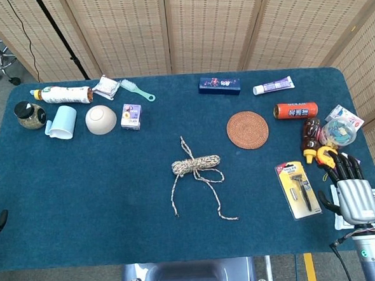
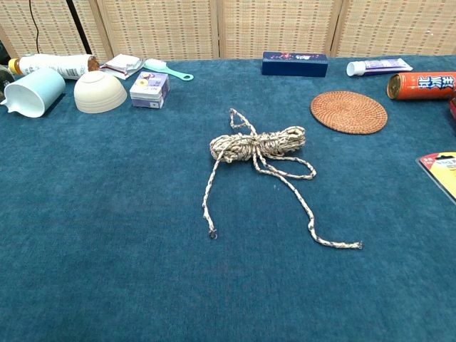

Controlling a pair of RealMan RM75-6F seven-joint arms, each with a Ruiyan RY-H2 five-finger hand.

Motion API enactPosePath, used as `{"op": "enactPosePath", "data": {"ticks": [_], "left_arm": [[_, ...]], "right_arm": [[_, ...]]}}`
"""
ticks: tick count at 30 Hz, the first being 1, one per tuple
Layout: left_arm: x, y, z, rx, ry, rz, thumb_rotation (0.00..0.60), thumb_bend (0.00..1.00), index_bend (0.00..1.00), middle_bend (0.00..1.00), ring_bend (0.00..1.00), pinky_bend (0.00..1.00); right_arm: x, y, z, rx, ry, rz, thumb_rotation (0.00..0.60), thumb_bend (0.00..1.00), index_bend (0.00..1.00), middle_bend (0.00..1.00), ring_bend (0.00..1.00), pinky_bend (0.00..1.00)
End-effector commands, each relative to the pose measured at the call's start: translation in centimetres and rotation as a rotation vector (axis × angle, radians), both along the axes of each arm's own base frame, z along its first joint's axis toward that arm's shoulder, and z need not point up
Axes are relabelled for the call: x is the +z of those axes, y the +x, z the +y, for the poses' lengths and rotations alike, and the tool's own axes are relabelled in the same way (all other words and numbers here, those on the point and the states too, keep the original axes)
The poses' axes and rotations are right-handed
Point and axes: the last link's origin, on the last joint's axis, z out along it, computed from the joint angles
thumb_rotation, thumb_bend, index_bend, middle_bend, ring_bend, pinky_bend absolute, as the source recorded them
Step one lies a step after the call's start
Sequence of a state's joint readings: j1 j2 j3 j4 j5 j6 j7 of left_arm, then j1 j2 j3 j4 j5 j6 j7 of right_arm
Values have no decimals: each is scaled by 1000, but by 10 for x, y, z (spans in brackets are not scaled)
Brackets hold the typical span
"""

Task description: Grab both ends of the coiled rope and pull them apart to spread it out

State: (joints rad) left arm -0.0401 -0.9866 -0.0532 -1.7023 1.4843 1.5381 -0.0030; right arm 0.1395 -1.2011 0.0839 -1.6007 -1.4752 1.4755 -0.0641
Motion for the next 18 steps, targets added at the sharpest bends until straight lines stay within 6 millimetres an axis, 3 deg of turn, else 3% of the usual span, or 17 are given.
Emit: {"op": "enactPosePath", "data": {"ticks": [1,9,18], "left_arm": [[1,1,2,-5,1,4,596,361,150,89,123,13],[3,8,9,-24,-4,24,596,361,173,89,135,13],[9,13,17,-33,12,39,597,360,177,89,141,13]], "right_arm": [[0,2,-2,14,4,-9,600,389,237,55,0,0],[-4,18,-15,132,89,-86,600,388,258,91,17,4],[-20,58,-50,313,238,-164,600,388,370,131,74,51]]}}
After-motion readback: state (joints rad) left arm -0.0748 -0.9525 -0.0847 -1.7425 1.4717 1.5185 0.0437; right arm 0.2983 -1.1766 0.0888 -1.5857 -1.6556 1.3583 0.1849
